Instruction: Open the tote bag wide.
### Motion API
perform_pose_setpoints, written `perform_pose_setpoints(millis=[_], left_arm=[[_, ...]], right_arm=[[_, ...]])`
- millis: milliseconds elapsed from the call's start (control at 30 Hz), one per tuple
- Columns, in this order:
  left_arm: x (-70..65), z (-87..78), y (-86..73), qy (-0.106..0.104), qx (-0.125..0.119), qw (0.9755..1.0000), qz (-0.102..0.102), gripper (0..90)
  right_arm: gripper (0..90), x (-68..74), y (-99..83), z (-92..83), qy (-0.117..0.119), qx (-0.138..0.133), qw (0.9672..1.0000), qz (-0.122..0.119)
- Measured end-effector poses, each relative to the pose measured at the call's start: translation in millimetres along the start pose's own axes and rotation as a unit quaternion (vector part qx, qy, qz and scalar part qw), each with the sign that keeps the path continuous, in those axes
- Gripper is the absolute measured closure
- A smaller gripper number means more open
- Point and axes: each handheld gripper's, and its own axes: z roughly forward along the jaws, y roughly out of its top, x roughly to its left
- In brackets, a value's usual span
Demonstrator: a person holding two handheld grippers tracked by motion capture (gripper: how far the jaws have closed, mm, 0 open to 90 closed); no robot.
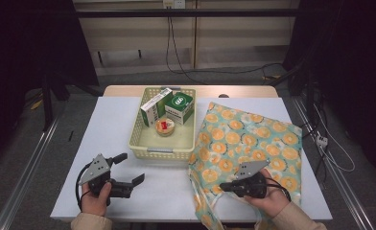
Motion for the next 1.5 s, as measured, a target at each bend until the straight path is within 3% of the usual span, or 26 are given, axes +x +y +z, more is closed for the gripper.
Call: perform_pose_setpoints(millis=[300, 400, 467, 533, 667, 767, 900, 967, 1033, 1200, 1267, 1367, 1500], left_arm=[[-0.3, 1.3, 0.0, 0.001, 0.001, 1.0000, 0.002, 2.2], [-1.3, 1.7, -0.3, -0.001, 0.001, 1.0000, -0.002, 2.2], [-1.0, 0.9, -0.5, -0.001, 0.004, 1.0000, 0.001, 2.2], [-0.3, 0.6, -1.1, 0.000, 0.002, 1.0000, -0.001, 2.2], [0.2, -0.1, -1.1, 0.001, 0.003, 1.0000, -0.001, 2.2], [-0.9, 0.5, -0.4, -0.001, 0.001, 1.0000, 0.000, 2.2], [-0.7, 2.1, -0.3, -0.002, 0.003, 1.0000, -0.001, 2.2], [-0.5, 2.1, 0.1, -0.002, 0.005, 1.0000, 0.004, 2.2], [-1.1, 2.0, 0.0, -0.003, 0.003, 1.0000, 0.000, 2.2], [-1.5, 2.2, -0.3, -0.002, 0.003, 1.0000, -0.001, 2.2], [-1.5, 1.8, 0.0, -0.002, 0.003, 1.0000, 0.000, 2.2], [-0.8, 1.3, 0.4, 0.000, 0.002, 1.0000, 0.003, 2.2], [-0.4, 0.4, -0.7, 0.001, 0.001, 1.0000, -0.002, 2.2]], right_arm=[[90.0, -20.9, 13.9, -2.3, -0.042, -0.031, 0.9986, 0.013], [90.0, -25.5, 12.1, -0.7, -0.009, -0.026, 0.9993, 0.027], [88.9, -21.7, 8.8, 0.1, -0.005, -0.029, 0.9991, 0.029], [70.3, -15.3, 7.1, 0.3, -0.001, -0.018, 0.9996, 0.023], [44.2, -0.4, 3.2, -0.4, -0.007, -0.004, 0.9999, 0.010], [38.8, 5.4, 0.6, -2.0, -0.017, 0.008, 0.9998, -0.004], [44.2, 5.4, -5.7, 3.1, -0.039, 0.028, 0.9987, -0.015], [53.9, 3.5, -6.5, 4.8, -0.034, 0.013, 0.9993, -0.007], [69.2, 3.5, -5.0, 5.4, -0.025, 0.015, 0.9994, -0.017], [88.3, 4.5, -1.5, 8.3, -0.015, 0.019, 0.9995, -0.021], [90.0, 3.9, 0.4, 9.2, -0.015, 0.019, 0.9995, -0.020], [90.0, 1.9, 5.2, 9.8, -0.032, 0.025, 0.9989, -0.025], [90.0, -4.9, 14.4, 2.8, -0.032, 0.002, 0.9994, -0.014]])
